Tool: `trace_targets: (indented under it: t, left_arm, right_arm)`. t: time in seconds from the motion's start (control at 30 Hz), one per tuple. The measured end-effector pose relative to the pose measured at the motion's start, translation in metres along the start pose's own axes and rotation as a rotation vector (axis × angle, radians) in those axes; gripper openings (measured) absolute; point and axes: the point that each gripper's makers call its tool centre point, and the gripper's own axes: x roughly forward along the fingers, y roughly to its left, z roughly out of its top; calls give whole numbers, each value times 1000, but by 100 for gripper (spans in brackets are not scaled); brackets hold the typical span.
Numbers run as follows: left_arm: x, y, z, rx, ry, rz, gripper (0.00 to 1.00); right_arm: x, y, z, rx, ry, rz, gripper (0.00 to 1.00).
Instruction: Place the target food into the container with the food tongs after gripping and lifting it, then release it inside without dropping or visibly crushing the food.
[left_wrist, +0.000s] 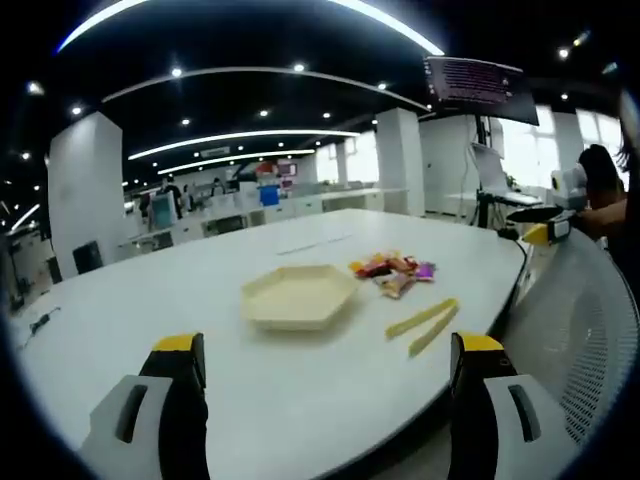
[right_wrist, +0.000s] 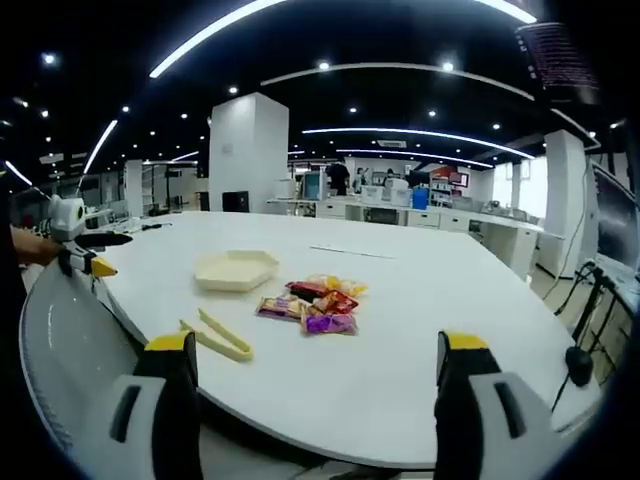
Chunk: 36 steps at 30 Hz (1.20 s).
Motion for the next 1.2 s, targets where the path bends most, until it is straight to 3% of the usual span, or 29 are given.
trace_targets:
  t: [0.4, 1.2]
  left_arm:
    - [0, -4, 0, -10, 5, -20, 98]
    - [4, -10, -3, -33, 30, -56, 98]
  right_arm:
    - [0, -10, -11, 35, 7, 4, 97]
    - [4, 6, -7, 30, 51, 36, 100]
